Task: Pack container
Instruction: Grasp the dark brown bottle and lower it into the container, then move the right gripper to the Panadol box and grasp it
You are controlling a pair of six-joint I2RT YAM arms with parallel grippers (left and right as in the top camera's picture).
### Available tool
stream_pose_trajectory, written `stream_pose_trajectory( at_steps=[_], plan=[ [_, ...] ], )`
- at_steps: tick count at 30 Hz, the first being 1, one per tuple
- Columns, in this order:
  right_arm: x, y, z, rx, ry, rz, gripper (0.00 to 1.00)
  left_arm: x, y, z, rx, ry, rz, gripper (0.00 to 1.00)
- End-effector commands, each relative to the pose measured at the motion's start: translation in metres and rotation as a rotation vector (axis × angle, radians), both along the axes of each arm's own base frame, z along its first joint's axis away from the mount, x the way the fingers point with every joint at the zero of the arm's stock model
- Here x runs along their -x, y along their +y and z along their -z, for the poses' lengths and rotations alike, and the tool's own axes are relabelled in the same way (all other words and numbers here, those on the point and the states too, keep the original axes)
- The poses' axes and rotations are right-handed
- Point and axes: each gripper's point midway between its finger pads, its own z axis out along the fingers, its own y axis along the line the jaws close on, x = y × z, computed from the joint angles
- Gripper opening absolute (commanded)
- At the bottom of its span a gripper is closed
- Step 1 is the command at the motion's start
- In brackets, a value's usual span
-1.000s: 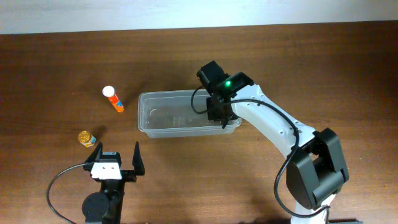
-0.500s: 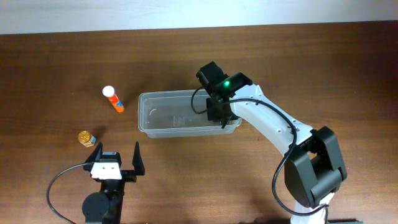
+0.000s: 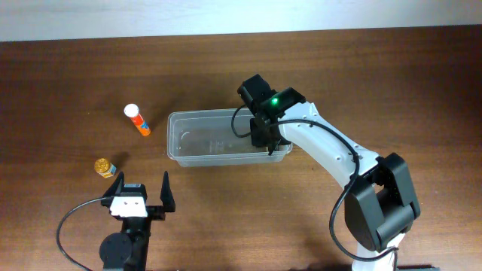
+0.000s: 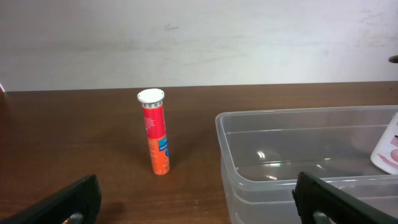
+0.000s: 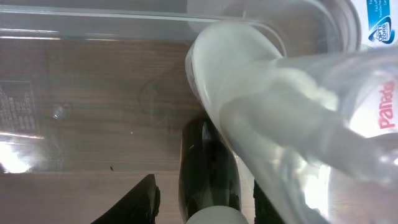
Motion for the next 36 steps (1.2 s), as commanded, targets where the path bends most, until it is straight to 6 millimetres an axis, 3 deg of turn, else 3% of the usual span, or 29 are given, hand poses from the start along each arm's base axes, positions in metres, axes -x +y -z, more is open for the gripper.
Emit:
stream_pose_trajectory(
  at_steps=[1, 5, 9, 16, 19, 26, 31, 36],
  plan=[
    [0.0, -0.001, 0.002, 0.02, -0.007, 0.005, 0.43, 0.0, -0.002, 0.002, -0.014, 0.0, 0.013, 0.99],
    [-0.002, 0.0, -0.003, 0.016, -0.011, 0.003, 0.48, 0.0, -0.002, 0.002, -0.014, 0.0, 0.013, 0.99],
    [-0.004, 0.001, -0.024, 0.017, -0.015, -0.003, 0.49, 0.0, -0.002, 0.002, -0.014, 0.0, 0.013, 0.99],
    [-0.014, 0.008, -0.092, -0.023, -0.093, -0.032, 0.5, 0.0, -0.002, 0.002, -0.014, 0.0, 0.013, 0.99],
    [-0.017, 0.001, -0.119, -0.02, -0.125, -0.024, 0.53, 0.0, -0.002, 0.002, -0.014, 0.0, 0.013, 0.99],
    [-0.027, -0.046, -0.152, 0.041, -0.15, 0.028, 0.6, 0.0, -0.002, 0.002, -0.014, 0.0, 0.013, 0.99],
    [-0.03, -0.089, -0.15, 0.079, -0.101, 0.08, 0.62, 0.0, -0.002, 0.002, -0.014, 0.0, 0.013, 0.99],
    [-0.034, -0.121, -0.148, 0.08, -0.075, 0.098, 0.66, 0.0, -0.002, 0.002, -0.014, 0.0, 0.013, 1.0]
  ],
)
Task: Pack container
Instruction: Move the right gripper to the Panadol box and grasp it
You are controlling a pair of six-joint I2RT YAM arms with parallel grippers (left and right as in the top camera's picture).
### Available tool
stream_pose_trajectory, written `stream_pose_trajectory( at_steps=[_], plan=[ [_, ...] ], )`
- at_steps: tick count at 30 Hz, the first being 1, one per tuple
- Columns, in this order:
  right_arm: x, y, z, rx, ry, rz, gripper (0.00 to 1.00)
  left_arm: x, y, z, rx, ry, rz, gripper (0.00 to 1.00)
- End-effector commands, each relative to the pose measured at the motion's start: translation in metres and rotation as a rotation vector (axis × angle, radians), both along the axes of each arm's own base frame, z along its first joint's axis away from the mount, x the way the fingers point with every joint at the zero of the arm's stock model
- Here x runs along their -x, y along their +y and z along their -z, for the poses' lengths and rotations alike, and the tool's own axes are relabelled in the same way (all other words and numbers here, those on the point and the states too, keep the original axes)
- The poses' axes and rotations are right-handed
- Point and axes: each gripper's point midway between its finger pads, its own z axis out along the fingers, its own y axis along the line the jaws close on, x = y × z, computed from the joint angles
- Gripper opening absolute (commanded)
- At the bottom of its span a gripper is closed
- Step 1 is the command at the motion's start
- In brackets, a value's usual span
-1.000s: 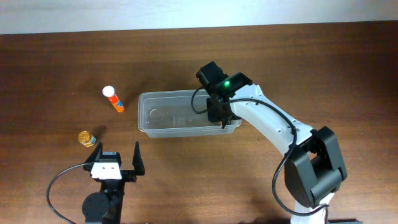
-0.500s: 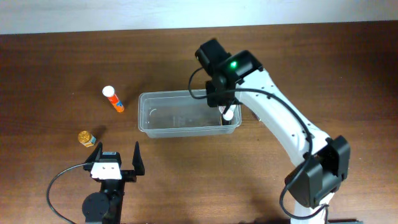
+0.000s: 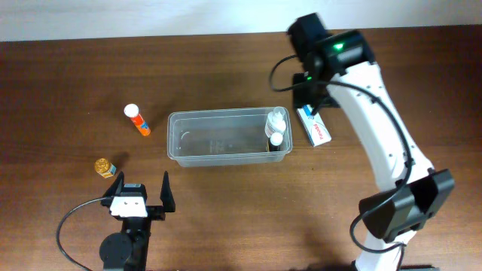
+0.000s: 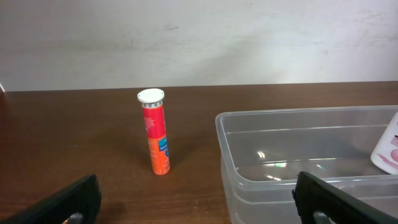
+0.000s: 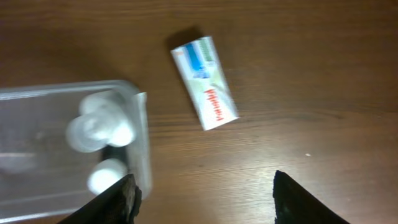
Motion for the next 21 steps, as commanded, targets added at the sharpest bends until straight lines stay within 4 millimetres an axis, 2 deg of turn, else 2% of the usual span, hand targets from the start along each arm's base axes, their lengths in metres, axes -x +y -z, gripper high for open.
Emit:
stream_pose_trajectory(
  at_steps=[1, 3, 13, 21],
  plan=[
    [-0.004, -0.023, -0.013, 0.006, -0.027, -0.007, 0.67, 0.0, -0.002, 0.002, -0.014, 0.0, 0.013, 0.99],
    [-0.009, -0.033, -0.007, -0.026, -0.013, -0.006, 0.68, 0.0, -0.002, 0.002, -0.014, 0.0, 0.013, 0.99],
    [-0.016, -0.052, 0.027, -0.09, 0.031, 0.012, 0.69, 0.0, -0.002, 0.002, -0.014, 0.0, 0.013, 0.99],
    [-0.021, -0.044, 0.073, -0.131, 0.069, -0.028, 0.73, 0.0, -0.002, 0.002, -0.014, 0.0, 0.013, 0.99]
  ],
)
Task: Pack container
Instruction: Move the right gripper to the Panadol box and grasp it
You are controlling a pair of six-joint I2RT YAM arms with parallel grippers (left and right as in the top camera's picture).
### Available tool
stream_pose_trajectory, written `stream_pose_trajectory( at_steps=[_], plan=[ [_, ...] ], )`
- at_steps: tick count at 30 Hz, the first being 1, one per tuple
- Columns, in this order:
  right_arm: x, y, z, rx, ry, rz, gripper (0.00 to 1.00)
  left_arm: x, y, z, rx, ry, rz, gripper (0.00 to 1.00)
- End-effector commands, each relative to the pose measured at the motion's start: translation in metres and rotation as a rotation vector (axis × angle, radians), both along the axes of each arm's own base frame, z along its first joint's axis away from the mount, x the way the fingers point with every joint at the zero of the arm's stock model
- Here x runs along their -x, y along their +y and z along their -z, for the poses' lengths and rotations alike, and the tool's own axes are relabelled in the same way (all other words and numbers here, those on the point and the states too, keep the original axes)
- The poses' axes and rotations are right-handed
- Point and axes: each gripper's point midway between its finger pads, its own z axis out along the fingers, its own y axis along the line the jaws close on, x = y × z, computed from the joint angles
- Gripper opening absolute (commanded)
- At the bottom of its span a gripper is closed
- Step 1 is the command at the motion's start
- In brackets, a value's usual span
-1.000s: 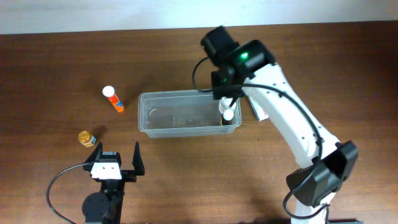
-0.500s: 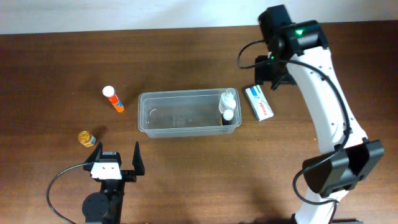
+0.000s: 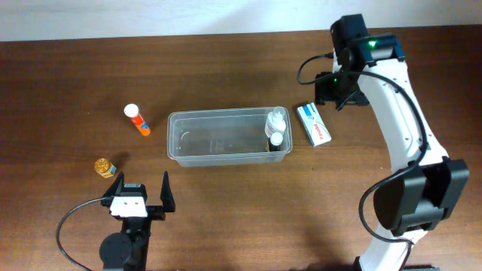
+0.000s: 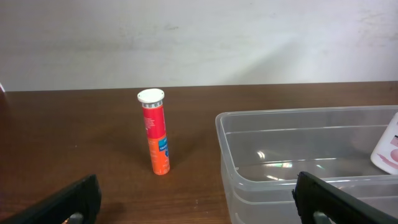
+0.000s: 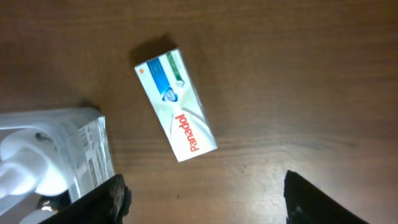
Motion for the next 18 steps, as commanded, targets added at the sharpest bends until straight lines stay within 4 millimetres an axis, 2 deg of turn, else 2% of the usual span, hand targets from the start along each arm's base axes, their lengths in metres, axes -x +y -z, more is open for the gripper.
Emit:
stream_pose_trajectory(
  at_steps=[1, 5, 9, 18],
  plan=[
    [0.005, 0.005, 0.026, -0.037, 0.042, -0.026, 0.73, 0.0, -0.002, 0.002, -0.014, 0.0, 0.013, 0.99],
    [0.004, 0.008, 0.053, -0.045, 0.066, -0.059, 0.74, 0.0, -0.002, 0.002, -0.014, 0.0, 0.013, 0.99],
    [0.005, 0.008, 0.071, -0.035, 0.083, -0.106, 0.75, 0.0, -0.002, 0.002, -0.014, 0.0, 0.013, 0.99],
    [0.0, 0.01, 0.087, -0.018, 0.087, -0.219, 0.79, 0.0, -0.002, 0.002, -0.014, 0.0, 0.013, 1.0]
  ],
)
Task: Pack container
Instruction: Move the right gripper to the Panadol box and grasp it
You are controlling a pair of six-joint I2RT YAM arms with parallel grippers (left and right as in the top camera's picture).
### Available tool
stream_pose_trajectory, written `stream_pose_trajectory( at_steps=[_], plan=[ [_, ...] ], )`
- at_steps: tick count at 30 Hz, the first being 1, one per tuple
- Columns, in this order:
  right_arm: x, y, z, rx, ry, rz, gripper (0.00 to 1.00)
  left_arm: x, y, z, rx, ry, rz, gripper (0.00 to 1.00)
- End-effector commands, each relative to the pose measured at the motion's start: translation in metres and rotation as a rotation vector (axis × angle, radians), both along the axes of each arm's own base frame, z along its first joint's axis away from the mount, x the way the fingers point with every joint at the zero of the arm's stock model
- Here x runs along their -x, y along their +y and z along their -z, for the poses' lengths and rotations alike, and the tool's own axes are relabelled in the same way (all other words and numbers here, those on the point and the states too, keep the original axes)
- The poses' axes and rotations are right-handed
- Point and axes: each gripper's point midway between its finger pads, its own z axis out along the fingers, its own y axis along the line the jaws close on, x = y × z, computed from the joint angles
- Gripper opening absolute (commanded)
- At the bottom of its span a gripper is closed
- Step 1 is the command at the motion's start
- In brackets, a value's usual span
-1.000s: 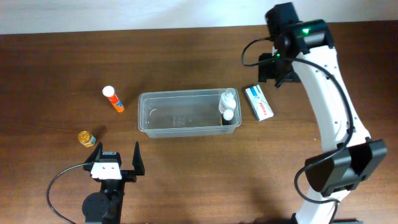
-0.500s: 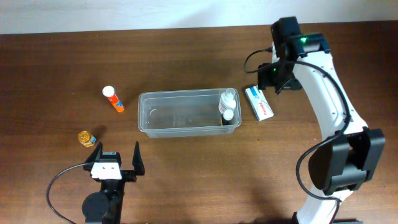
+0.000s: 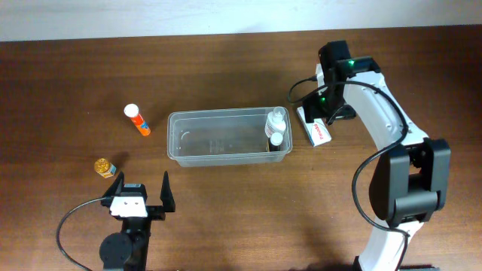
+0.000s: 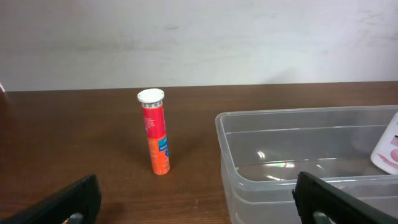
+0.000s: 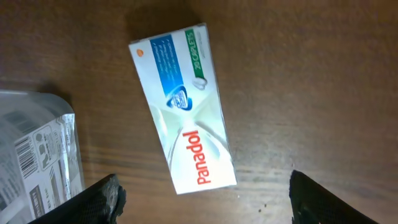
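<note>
A clear plastic container [image 3: 226,137] lies mid-table, with two white-capped bottles [image 3: 277,120] standing at its right end. Just right of it lies a white Panadol box [image 3: 316,129], flat on the wood. My right gripper [image 3: 319,113] hovers over that box, open; in the right wrist view the box [image 5: 183,137] fills the space ahead of the gripper [image 5: 211,205]. An orange tube [image 3: 137,120] and a small amber jar [image 3: 105,167] are at the left. My left gripper [image 3: 141,193] rests open near the front edge, facing the upright tube [image 4: 155,132] and the container [image 4: 298,155].
The container's corner [image 5: 37,149] sits close to the left of the box in the right wrist view. A pale wall [image 4: 199,37] rises behind the table's far edge. Bare wood surrounds the box on its right and far sides.
My right gripper has come nearer to the Panadol box, which now looks larger and more centred in its view. It is still open. The left arm has not moved.
First my right gripper was down inside the container's right end beside the bottles. Then it was raised and open behind the container, with both bottles left standing inside. After that it stood over the Panadol box to the right, and now sits lower above it.
</note>
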Motion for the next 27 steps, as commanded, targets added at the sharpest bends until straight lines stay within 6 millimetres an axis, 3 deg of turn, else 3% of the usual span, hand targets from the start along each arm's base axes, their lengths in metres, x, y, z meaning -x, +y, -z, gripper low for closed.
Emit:
stream_pose_trajectory(
  at_steps=[1, 8, 22, 27],
  plan=[
    [0.0, 0.0, 0.008, 0.002, 0.015, -0.062, 0.79, 0.0, -0.002, 0.002, -0.014, 0.0, 0.012, 0.99],
    [0.002, -0.001, 0.026, 0.009, 0.057, -0.098, 0.84, 0.0, -0.002, 0.002, -0.014, 0.0, 0.012, 0.99],
    [-0.002, 0.008, 0.028, -0.032, 0.041, -0.164, 0.87, 0.0, -0.002, 0.002, -0.014, 0.0, 0.012, 0.99],
    [-0.001, 0.009, 0.036, -0.033, 0.06, -0.182, 0.93, 0.0, -0.002, 0.002, -0.014, 0.0, 0.012, 0.99]
  ],
)
